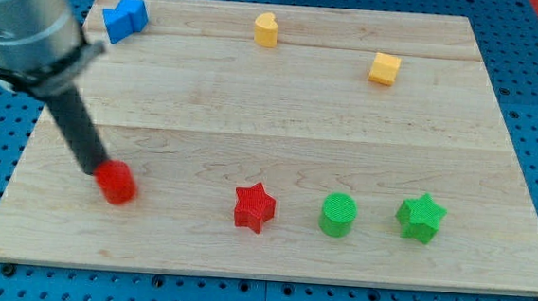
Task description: Place the yellow and blue blocks in a horizontal line
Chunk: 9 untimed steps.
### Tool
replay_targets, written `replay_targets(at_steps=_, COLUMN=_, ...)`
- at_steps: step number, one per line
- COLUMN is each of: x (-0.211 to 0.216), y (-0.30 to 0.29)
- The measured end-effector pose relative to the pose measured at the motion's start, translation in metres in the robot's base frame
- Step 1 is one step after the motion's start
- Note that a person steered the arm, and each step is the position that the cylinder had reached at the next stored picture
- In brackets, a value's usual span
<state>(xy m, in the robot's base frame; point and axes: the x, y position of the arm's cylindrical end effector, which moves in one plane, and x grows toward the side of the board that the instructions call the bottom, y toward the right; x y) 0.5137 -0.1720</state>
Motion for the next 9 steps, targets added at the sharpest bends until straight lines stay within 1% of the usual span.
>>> replay_targets(at_steps=1, x=0.006, y=0.035)
replay_targets(at_steps=2, x=-0.055, y=0.082)
replay_targets(at_steps=3, x=-0.12, y=0.208)
replay_targets(at_steps=4, x=-0.156, y=0.304)
replay_targets(at_steps=5, x=-0.177, y=0.329)
replay_targets(at_steps=6, x=-0.218, y=0.329)
replay_targets(at_steps=7, x=-0.222, y=0.329)
replay_targets(at_steps=8, x=-0.179, y=0.275)
replay_targets(at_steps=9, x=-0.179, y=0.112)
